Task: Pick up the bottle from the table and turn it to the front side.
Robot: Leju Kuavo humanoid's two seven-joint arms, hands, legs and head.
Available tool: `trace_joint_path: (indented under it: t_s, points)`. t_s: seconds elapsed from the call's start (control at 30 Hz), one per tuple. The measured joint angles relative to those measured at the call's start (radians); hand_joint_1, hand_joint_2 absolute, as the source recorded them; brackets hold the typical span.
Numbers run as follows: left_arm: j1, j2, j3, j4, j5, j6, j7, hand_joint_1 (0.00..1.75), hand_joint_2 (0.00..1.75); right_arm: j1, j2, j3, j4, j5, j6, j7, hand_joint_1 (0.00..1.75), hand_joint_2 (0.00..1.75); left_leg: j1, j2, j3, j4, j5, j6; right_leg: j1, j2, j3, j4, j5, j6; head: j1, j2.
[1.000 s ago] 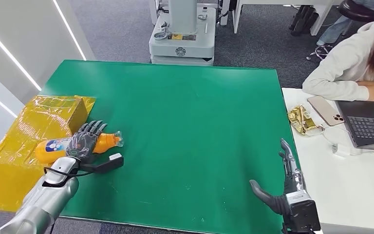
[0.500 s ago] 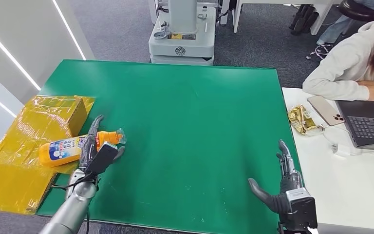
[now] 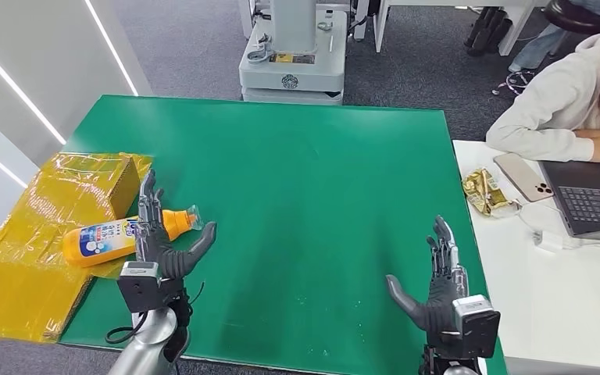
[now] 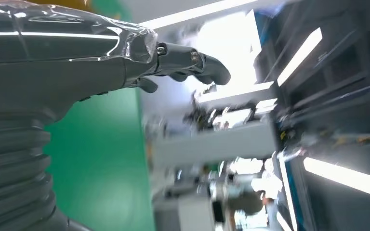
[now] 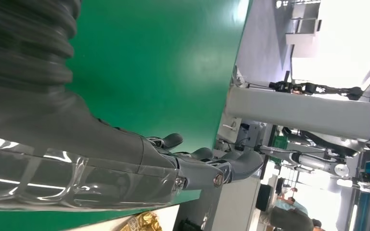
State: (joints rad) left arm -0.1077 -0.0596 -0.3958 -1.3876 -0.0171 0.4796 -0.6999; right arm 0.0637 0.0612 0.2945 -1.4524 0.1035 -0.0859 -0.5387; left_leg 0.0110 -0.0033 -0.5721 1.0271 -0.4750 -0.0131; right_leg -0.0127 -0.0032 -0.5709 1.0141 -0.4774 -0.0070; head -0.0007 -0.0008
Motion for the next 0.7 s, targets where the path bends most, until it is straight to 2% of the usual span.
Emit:
trace_joint_path:
  t_s: [0.1, 0.27, 0.5, 0.7]
  points:
    - [0.002, -0.030, -0.034, 0.004, 0.056, -0.112, 0.015, 0.00, 1.75, 0.004, 0.015, 0.011, -0.004, 0.006, -0.022, -0.023, 0.00, 1.75, 0.000, 0.000, 0.000, 0.000, 0.000, 0.000, 0.000, 0.000, 0.000, 0.000, 0.000, 0.000, 0.000, 0.000]
    - [-0.004, -0.080, -0.097, 0.036, 0.123, -0.205, 0.060, 0.00, 1.75, 0.022, 0.047, 0.050, -0.024, 0.023, -0.067, -0.028, 0.00, 1.75, 0.000, 0.001, 0.000, 0.000, 0.000, 0.000, 0.000, 0.001, -0.001, 0.000, 0.000, 0.000, 0.000, 0.000]
    - [-0.020, -0.083, -0.111, 0.078, 0.089, -0.294, 0.106, 0.00, 1.75, 0.049, 0.063, 0.054, -0.028, -0.002, -0.082, -0.037, 0.00, 1.75, 0.000, 0.001, -0.001, 0.000, 0.000, 0.000, 0.000, 0.001, -0.001, 0.000, 0.000, 0.000, 0.000, 0.000]
    - [-0.039, -0.078, -0.111, 0.121, 0.054, -0.308, 0.106, 0.00, 1.75, 0.066, 0.064, 0.053, -0.020, -0.008, -0.080, -0.065, 0.00, 1.75, 0.000, 0.001, -0.001, 0.000, 0.000, 0.000, 0.000, 0.001, -0.001, 0.000, 0.000, 0.000, 0.000, 0.000]
